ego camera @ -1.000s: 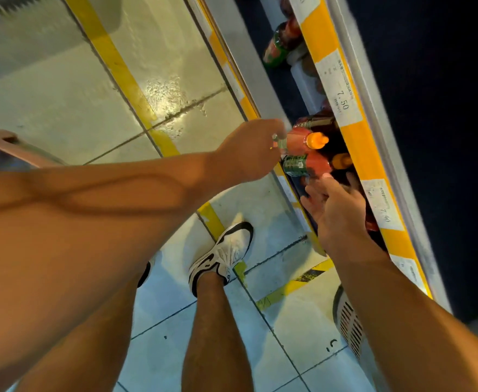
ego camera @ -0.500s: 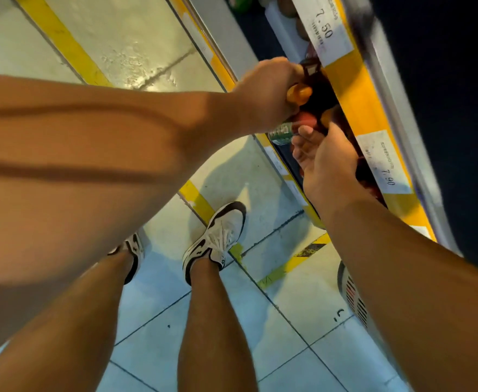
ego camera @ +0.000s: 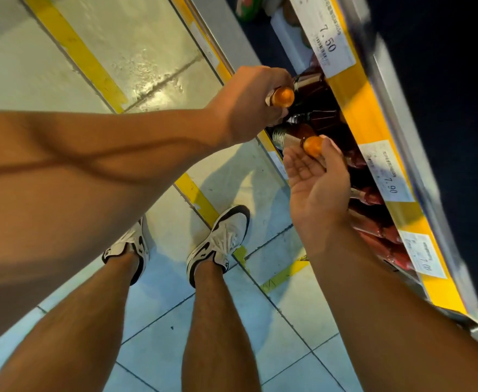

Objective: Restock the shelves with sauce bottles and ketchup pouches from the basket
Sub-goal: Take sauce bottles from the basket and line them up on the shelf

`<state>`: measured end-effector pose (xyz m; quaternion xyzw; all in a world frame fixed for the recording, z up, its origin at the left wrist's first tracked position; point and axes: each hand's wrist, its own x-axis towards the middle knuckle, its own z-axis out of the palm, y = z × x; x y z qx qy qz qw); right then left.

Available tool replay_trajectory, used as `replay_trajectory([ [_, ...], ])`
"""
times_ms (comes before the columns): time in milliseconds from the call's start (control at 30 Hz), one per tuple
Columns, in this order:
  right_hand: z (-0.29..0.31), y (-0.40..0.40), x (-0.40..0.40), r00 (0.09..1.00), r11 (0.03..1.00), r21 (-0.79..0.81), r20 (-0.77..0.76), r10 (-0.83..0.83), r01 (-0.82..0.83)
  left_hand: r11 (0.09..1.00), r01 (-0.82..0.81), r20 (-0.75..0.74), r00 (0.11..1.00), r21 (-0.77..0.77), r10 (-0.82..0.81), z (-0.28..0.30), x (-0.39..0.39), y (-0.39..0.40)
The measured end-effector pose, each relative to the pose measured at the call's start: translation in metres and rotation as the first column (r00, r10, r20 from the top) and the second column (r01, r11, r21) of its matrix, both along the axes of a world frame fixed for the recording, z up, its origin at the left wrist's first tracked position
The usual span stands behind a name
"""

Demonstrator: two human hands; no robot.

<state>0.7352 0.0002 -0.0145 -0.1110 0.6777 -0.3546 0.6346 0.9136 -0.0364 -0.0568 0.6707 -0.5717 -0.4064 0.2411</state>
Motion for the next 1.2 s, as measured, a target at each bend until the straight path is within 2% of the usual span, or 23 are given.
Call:
replay_trajectory([
  [200,-0.007,0.027,0.002,0.998,0.998,0.036,-0.028,0.059,-0.058,0.999,0.049,-0.008,0.999,-0.003,-0.049,-0.005,0.001,0.001],
  [300,-0.011,0.022,-0.001,1.0,1.0,0.018,0.025,-0.019,0.018,0.996,0.083,0.0,0.997,-0.017,-0.083,-0.008,0.001,0.003],
  [400,-0.007,-0.001,-0.006,0.998,0.998,0.007,0.015,-0.059,0.059,0.995,0.096,0.035,0.995,-0.01,-0.096,-0.01,-0.007,-0.003],
  [567,-0.003,-0.013,-0.005,0.999,0.999,0.023,-0.034,0.025,-0.024,0.996,0.087,0.088,0.992,-0.02,-0.085,-0.007,-0.025,-0.013],
  [733,-0.003,-0.004,-0.005,0.987,0.995,-0.004,-0.127,0.103,-0.104,0.994,0.095,0.059,0.993,0.054,-0.098,0.003,-0.032,-0.01],
  [867,0.017,0.015,-0.01,0.946,0.968,0.146,-0.224,0.232,-0.203,0.989,0.09,0.035,0.995,0.116,-0.095,0.032,-0.016,0.016],
  [933,0.035,0.039,-0.019,0.869,0.9,0.273,-0.276,0.411,-0.339,0.973,0.103,0.037,0.993,0.207,-0.113,0.047,0.001,0.049],
  [1033,0.067,0.085,-0.039,0.658,0.726,0.429,-0.325,0.679,-0.537,0.893,0.129,0.116,0.974,0.43,-0.197,0.068,0.036,0.112],
  [1100,0.087,0.116,-0.055,0.47,0.566,0.519,-0.318,0.823,-0.64,0.82,0.129,0.149,0.956,0.558,-0.253,0.09,0.064,0.159],
  [1200,0.125,0.167,-0.076,0.125,0.243,0.626,-0.228,0.966,-0.741,0.738,0.147,0.159,0.932,0.659,-0.327,0.128,0.105,0.228],
])
